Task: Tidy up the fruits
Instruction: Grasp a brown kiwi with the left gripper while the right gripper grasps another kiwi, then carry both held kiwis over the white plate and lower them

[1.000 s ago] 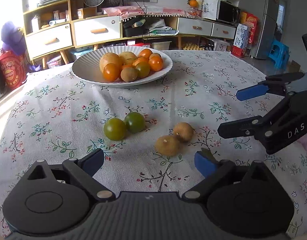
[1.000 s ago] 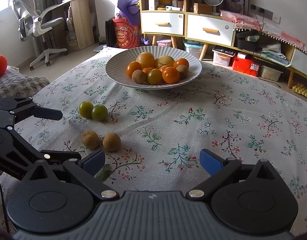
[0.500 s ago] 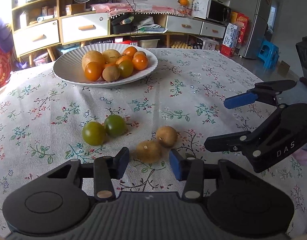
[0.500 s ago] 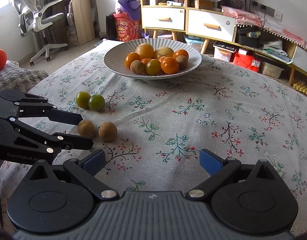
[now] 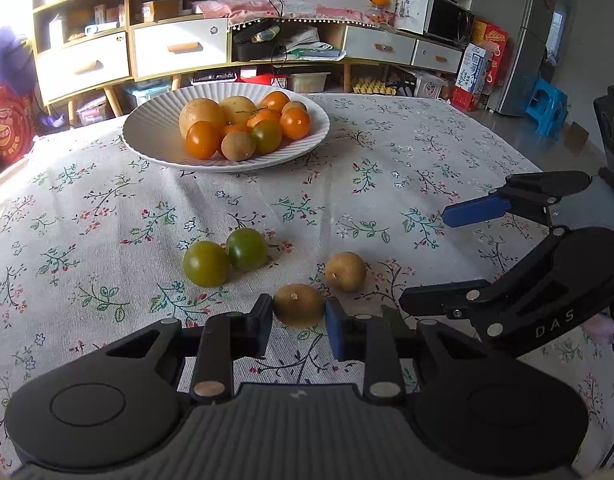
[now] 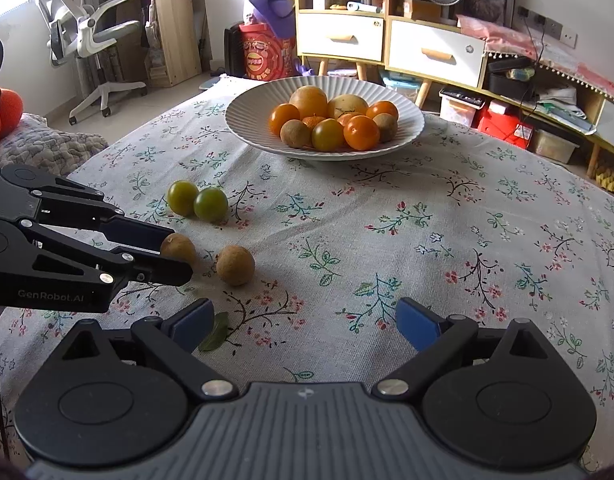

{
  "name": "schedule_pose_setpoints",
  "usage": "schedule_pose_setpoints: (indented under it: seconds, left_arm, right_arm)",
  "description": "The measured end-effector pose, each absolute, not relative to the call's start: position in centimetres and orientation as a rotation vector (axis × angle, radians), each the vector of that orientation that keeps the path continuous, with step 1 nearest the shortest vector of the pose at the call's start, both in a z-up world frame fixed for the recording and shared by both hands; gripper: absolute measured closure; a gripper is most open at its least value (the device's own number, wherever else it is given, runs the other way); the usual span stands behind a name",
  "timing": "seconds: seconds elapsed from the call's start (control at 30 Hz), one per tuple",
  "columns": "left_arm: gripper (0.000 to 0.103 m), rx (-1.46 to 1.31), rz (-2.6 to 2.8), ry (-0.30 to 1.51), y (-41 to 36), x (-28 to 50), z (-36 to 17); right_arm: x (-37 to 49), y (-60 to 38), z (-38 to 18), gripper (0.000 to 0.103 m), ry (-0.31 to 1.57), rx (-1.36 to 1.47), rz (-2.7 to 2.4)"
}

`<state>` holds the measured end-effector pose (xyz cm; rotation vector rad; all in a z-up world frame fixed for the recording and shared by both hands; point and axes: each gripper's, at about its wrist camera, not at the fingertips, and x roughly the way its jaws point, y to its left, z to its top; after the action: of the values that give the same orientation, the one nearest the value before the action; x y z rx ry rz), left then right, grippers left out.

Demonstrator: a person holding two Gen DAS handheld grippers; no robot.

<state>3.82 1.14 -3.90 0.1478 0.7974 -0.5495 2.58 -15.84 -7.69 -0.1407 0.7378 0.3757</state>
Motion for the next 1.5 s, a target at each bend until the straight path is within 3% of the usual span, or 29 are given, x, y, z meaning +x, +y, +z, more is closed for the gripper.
schedule_pose_setpoints:
  seconds: [0.3, 0.57, 0.8, 1.23, 1.5]
  left_arm:
    - [0.089, 0.187, -0.517, 0.811, 1.5, 3.6, -3.5]
    - [0.089, 0.203, -0.481, 0.826, 2.6, 3.8, -3.5]
    - [0.089, 0.191, -0.465, 0.837, 3.3, 3.8, -3.3]
    - [0.089, 0.185, -0.466, 0.842, 3.2, 3.9, -3.4]
    - [0.089, 0.167, -0.468, 0.83, 3.5, 4.0, -3.0]
  right_arm:
    - [3.4, -13.7, -7.9, 0.015, 0.762, -0.16, 0.406]
    - [4.3, -11.6, -8.1, 0.039, 0.792, -0.173, 0.442]
    - [4.3, -11.1, -8.0, 0.047, 0.791, -0.186, 0.448]
    - [4.4, -10.9, -7.8, 0.08, 0.785, -0.192, 0.454]
    - [4.6, -11.3, -7.7, 0.081, 0.792, -0.183, 0.459]
